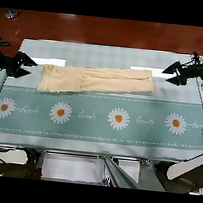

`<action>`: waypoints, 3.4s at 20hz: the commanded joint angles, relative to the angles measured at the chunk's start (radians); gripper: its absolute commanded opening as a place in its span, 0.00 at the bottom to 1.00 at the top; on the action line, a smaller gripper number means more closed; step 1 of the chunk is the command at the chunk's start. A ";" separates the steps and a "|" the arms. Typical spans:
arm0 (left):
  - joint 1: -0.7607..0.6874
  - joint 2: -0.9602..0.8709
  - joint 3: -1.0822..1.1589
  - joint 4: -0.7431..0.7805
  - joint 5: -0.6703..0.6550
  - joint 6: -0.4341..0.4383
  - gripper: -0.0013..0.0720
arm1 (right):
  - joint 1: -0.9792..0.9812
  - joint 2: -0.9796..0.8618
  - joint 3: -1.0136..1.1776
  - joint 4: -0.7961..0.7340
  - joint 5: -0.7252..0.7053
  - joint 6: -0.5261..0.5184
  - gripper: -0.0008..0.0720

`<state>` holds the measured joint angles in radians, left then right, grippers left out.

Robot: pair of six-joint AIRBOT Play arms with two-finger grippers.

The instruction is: Fold the shirts.

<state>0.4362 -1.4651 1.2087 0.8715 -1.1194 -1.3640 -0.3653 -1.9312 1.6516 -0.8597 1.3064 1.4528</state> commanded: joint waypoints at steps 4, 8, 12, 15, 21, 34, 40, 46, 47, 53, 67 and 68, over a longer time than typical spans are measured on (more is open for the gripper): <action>-0.176 0.452 -0.368 -0.039 0.315 0.080 0.97 | 0.098 -0.067 -0.028 0.010 0.056 0.014 0.86; -0.280 0.463 -0.370 -0.092 0.235 0.077 0.97 | 0.183 -0.090 0.002 0.099 0.038 -0.007 0.83; -0.352 0.418 -0.369 -0.118 0.232 0.078 0.36 | 0.208 -0.061 0.055 0.067 0.103 -0.024 0.04; -0.396 0.388 -0.369 -0.203 0.237 0.130 0.05 | 0.206 0.082 0.029 -0.184 0.129 -0.016 0.04; -0.718 0.290 -0.282 -0.097 0.431 0.076 0.04 | 0.185 0.698 -0.436 -0.258 -0.043 -0.023 0.04; -1.229 -0.464 0.408 -0.072 0.280 -0.222 0.04 | 0.194 1.197 -0.691 -0.237 0.043 0.074 0.04; -1.359 -0.536 0.451 -0.226 0.174 -0.189 0.05 | 0.290 1.190 -0.691 -0.241 -0.067 0.085 0.04; -1.115 -0.464 0.574 -0.237 0.084 -0.164 0.05 | 0.402 1.148 -0.690 -0.228 -0.079 0.108 0.04; -1.033 -0.428 0.574 -0.237 0.068 -0.167 0.05 | 0.427 1.138 -0.687 -0.213 -0.089 0.110 0.04; -0.540 -0.158 0.571 -0.027 -0.138 -0.205 0.05 | 0.668 0.891 -0.491 -0.186 -0.168 0.121 0.04; -0.340 0.959 -0.527 0.077 0.112 -0.163 0.05 | 0.934 0.015 0.227 -0.116 -0.154 0.167 0.84; -0.349 0.974 -0.604 0.074 0.145 -0.180 0.05 | 0.919 0.002 0.249 -0.085 -0.135 0.148 0.88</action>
<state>0.1154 -0.6193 0.8558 0.9447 -1.0573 -1.4853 0.5579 -1.8233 1.8080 -1.0126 1.1469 1.6062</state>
